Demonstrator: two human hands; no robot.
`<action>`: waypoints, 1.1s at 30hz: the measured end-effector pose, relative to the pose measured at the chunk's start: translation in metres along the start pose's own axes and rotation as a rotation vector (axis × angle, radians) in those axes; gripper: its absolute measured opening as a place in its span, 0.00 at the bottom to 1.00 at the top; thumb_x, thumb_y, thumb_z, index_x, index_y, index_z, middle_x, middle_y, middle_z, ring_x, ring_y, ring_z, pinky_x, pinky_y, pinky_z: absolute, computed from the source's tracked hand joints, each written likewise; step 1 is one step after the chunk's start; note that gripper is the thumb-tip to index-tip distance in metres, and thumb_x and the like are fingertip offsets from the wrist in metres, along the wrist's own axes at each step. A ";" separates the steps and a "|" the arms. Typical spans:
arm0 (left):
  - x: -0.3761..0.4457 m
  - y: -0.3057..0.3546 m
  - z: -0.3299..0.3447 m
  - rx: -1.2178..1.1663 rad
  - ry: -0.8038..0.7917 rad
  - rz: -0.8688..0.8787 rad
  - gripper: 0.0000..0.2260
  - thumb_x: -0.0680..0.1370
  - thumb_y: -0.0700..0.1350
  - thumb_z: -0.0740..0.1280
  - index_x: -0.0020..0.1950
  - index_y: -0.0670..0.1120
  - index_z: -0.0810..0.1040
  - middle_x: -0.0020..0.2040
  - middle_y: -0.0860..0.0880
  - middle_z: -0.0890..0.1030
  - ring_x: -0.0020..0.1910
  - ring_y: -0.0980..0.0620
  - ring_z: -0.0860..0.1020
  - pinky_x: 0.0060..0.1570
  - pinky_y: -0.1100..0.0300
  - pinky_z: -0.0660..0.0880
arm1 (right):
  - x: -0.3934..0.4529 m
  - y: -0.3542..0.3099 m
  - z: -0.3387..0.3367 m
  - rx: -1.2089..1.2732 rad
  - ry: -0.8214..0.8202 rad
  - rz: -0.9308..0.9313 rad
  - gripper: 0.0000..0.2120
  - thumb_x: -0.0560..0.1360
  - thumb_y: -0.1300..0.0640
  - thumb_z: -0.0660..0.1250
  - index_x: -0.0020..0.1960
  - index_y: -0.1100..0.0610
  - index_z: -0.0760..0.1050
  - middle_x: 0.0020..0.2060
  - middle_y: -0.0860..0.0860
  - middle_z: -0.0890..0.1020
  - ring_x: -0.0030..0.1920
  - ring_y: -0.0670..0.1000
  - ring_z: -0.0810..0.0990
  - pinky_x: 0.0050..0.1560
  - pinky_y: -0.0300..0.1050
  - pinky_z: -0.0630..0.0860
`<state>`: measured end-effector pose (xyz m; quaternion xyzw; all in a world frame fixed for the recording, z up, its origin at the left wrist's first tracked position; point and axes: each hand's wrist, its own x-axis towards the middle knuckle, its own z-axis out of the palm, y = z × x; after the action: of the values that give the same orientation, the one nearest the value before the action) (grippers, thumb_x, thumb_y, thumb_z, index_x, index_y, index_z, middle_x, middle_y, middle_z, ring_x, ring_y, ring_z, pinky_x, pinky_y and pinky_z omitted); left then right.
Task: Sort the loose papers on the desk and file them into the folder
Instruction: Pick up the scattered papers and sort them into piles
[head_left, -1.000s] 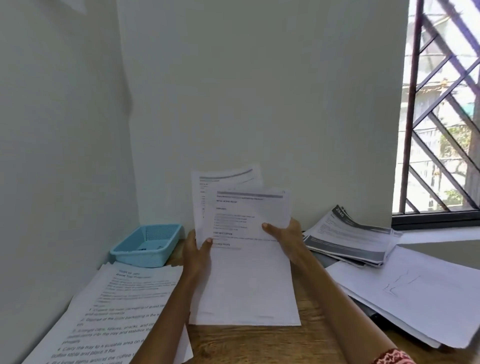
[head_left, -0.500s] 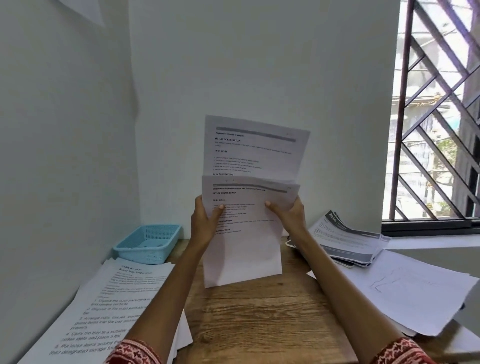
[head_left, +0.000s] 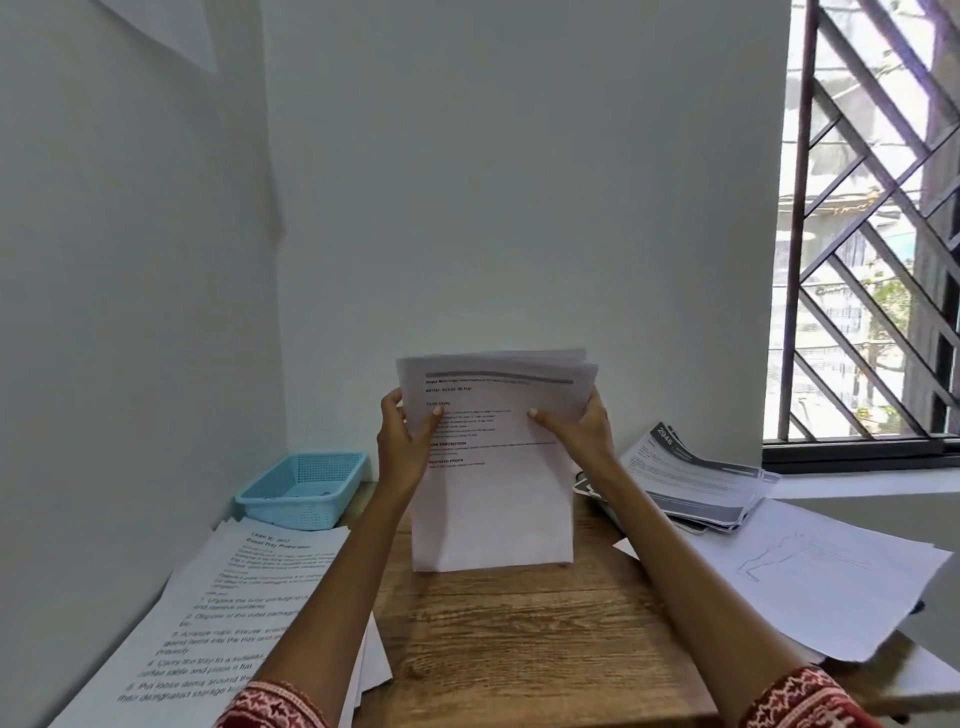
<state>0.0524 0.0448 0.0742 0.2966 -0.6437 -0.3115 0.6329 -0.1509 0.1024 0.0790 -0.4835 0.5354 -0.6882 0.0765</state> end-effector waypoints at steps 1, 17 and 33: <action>-0.002 -0.002 0.000 0.007 0.001 -0.005 0.22 0.78 0.44 0.65 0.68 0.41 0.63 0.56 0.48 0.74 0.52 0.51 0.74 0.41 0.70 0.71 | -0.001 0.004 -0.001 -0.017 -0.014 0.013 0.31 0.67 0.56 0.77 0.65 0.58 0.67 0.53 0.49 0.76 0.52 0.49 0.74 0.49 0.41 0.72; 0.022 0.054 0.031 -0.122 -0.063 0.081 0.05 0.78 0.43 0.66 0.47 0.42 0.78 0.40 0.46 0.78 0.40 0.51 0.75 0.37 0.64 0.73 | 0.000 -0.033 0.025 -0.023 0.198 -0.156 0.14 0.74 0.59 0.68 0.58 0.63 0.76 0.50 0.58 0.82 0.50 0.57 0.80 0.47 0.49 0.76; -0.017 -0.016 0.015 -0.084 -0.026 -0.146 0.16 0.76 0.47 0.68 0.61 0.39 0.77 0.53 0.43 0.80 0.47 0.48 0.79 0.38 0.66 0.76 | -0.025 0.010 0.018 -0.068 0.115 -0.036 0.17 0.73 0.54 0.71 0.59 0.59 0.75 0.50 0.53 0.81 0.48 0.52 0.79 0.48 0.47 0.77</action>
<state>0.0376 0.0484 0.0515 0.3117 -0.6148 -0.3873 0.6122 -0.1280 0.1020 0.0559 -0.4551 0.5531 -0.6976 0.0167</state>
